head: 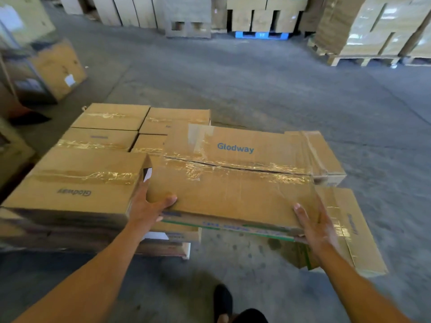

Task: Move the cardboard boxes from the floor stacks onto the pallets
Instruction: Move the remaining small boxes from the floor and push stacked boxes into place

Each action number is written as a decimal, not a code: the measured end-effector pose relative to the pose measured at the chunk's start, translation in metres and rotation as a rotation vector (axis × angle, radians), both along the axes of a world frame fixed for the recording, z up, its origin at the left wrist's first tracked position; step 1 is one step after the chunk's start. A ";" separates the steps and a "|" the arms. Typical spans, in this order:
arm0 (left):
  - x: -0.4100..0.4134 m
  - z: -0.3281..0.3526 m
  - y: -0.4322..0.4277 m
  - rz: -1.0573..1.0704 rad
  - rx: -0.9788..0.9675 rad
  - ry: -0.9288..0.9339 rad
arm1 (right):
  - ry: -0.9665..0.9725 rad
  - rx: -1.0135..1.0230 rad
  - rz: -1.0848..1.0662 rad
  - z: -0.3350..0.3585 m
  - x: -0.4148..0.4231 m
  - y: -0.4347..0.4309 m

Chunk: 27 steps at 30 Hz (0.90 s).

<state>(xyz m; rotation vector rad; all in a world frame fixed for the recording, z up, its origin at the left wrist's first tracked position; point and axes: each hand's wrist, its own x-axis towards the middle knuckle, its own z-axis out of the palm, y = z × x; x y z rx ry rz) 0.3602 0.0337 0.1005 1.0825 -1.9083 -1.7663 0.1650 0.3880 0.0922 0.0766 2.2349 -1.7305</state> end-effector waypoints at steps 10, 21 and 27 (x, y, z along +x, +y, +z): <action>-0.013 -0.064 -0.058 0.148 0.047 -0.243 | -0.073 0.141 0.128 -0.072 -0.054 -0.081; -0.033 -0.123 -0.119 0.206 -0.204 -0.636 | -0.198 0.248 0.145 -0.124 -0.057 -0.150; -0.024 -0.130 -0.134 0.060 -0.637 -0.906 | -0.216 0.325 0.204 -0.143 -0.040 -0.164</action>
